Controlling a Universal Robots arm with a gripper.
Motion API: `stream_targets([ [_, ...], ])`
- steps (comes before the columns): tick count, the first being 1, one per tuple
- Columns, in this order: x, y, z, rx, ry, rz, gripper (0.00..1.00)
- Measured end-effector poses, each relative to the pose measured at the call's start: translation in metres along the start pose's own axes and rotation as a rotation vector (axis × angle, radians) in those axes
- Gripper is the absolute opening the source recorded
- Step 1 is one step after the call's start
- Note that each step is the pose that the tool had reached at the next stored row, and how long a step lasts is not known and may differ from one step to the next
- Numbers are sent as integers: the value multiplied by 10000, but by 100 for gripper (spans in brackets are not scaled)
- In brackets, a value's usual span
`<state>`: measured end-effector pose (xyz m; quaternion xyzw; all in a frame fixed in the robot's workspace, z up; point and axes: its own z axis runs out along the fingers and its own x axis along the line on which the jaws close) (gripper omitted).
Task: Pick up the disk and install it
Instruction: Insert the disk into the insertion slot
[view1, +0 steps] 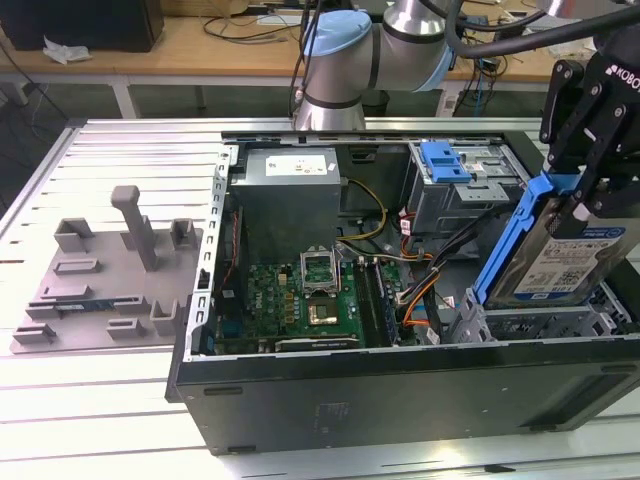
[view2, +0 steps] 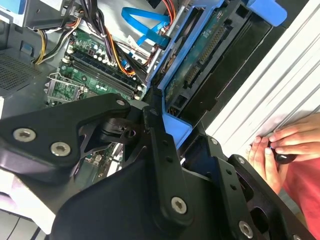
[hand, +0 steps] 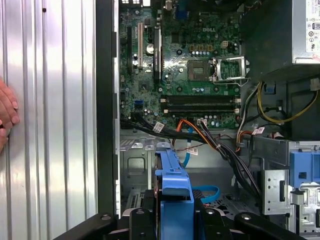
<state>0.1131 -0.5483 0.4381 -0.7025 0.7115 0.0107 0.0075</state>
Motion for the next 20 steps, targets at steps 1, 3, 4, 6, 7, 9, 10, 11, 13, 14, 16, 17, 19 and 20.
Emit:
stream_targets([
  [1,0,0,9,0,-1,0,37],
  [3,1,-1,25,2,-6,-2,37],
  [4,1,-1,28,1,-6,-2,37],
  [6,1,-1,28,1,-3,-2,37],
  [7,1,-1,29,1,-3,-1,37],
  [9,1,-1,29,1,-4,-1,37],
  [10,1,-1,29,1,-4,-1,37],
  [11,1,-1,29,1,-4,-1,37],
  [13,1,0,30,1,-4,-1,37],
  [14,1,-1,30,1,-3,-2,37],
  [16,1,0,30,1,-3,-1,37],
  [17,1,0,30,1,-4,-1,37],
  [19,1,-1,22,1,-11,-1,37],
  [20,1,-1,2,5,-16,-2,37],
])
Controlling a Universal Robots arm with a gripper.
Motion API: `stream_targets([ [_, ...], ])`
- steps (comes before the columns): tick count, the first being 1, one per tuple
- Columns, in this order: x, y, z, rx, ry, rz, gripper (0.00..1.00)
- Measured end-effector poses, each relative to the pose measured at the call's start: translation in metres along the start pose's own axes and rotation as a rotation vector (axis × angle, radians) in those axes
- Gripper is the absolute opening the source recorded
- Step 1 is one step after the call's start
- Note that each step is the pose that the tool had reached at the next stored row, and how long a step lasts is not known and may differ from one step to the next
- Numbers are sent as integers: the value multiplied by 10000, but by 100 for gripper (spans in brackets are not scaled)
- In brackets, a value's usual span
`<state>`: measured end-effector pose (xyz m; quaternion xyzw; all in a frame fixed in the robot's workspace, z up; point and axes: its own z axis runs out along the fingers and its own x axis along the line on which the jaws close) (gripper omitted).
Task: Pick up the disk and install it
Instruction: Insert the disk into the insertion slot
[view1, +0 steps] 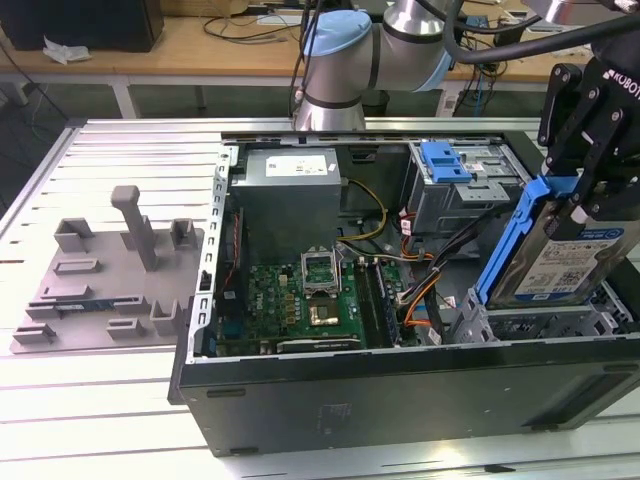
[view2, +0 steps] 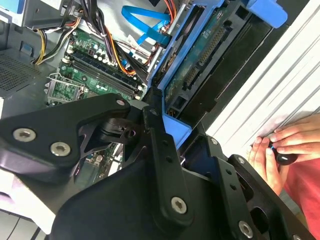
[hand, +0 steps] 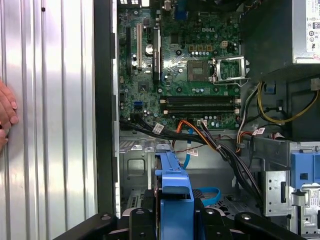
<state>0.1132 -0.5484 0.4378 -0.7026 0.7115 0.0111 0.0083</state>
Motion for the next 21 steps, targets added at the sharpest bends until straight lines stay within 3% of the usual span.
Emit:
stream_targets([
  [6,-5,2,-163,-4,16,1,37],
  [17,-11,3,-372,-4,17,1,37],
  [21,-11,3,-382,-4,17,1,37],
])
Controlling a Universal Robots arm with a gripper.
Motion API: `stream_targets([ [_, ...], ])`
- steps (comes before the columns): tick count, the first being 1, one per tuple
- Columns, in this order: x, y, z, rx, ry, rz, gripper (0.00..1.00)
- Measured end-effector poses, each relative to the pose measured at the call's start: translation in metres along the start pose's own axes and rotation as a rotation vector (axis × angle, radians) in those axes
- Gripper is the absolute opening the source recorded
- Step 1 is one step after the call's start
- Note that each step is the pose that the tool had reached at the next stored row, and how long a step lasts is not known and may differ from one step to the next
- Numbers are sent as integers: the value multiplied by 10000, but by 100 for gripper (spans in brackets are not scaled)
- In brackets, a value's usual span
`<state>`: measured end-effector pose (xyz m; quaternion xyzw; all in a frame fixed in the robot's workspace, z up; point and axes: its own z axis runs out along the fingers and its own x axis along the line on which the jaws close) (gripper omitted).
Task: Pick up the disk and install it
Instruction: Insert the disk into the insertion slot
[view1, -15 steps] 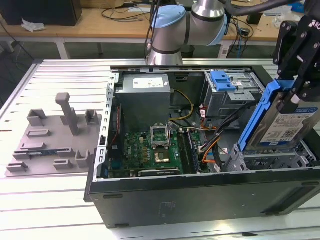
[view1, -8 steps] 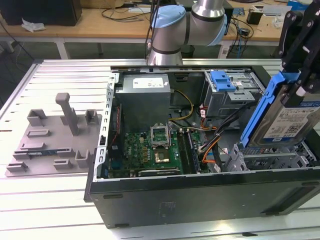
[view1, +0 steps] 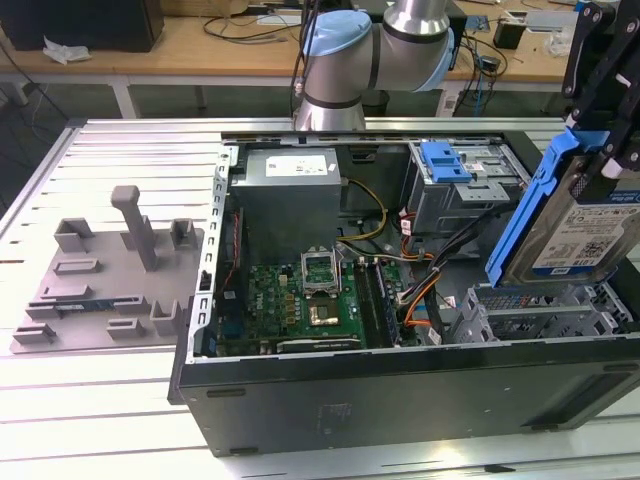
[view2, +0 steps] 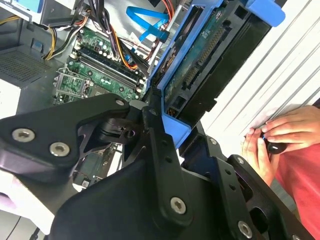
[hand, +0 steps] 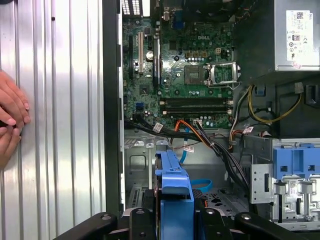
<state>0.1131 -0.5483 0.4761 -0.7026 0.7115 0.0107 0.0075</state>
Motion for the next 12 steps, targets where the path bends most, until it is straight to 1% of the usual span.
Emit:
stream_targets([
  [6,0,0,-1,-1,-1,-2,37],
  [12,0,0,-2,-21,4,-105,37],
])
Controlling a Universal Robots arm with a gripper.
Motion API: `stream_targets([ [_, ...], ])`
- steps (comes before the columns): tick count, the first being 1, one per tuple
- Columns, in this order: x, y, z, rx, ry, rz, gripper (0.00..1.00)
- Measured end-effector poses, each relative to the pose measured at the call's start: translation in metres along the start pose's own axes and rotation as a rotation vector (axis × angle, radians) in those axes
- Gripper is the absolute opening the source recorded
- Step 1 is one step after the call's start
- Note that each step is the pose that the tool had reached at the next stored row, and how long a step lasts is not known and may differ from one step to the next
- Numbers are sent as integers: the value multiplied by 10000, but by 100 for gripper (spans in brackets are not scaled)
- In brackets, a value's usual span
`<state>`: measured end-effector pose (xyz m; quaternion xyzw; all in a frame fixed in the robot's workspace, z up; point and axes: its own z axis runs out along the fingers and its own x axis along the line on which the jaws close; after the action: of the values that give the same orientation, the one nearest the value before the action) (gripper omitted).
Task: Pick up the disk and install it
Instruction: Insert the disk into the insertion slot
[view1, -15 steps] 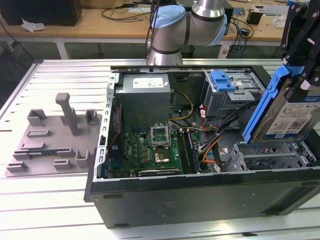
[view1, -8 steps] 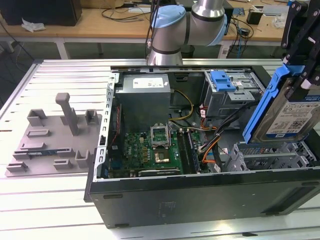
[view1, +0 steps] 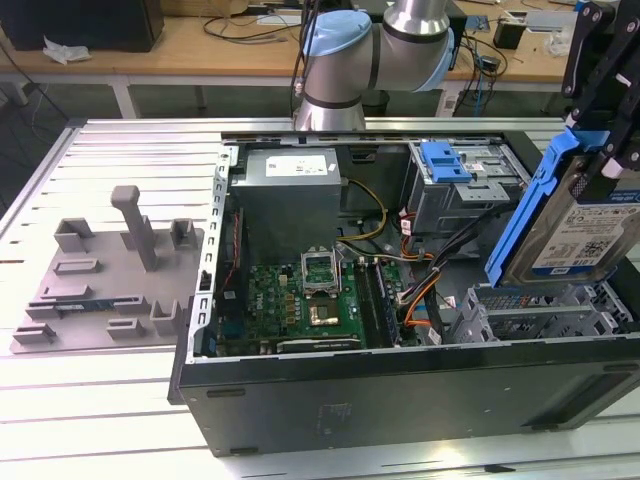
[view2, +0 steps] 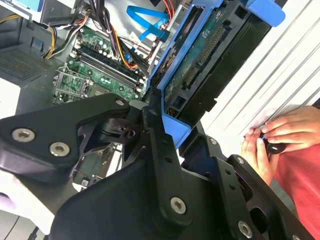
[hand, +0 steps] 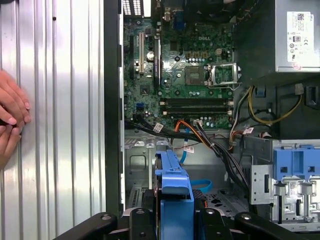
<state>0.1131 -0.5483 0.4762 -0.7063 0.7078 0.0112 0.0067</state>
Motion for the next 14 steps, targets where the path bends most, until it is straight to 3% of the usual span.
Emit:
stream_targets([
  [5,0,-1,1,-12,2,-295,37],
  [14,3,-2,2,-11,1,-165,37],
])
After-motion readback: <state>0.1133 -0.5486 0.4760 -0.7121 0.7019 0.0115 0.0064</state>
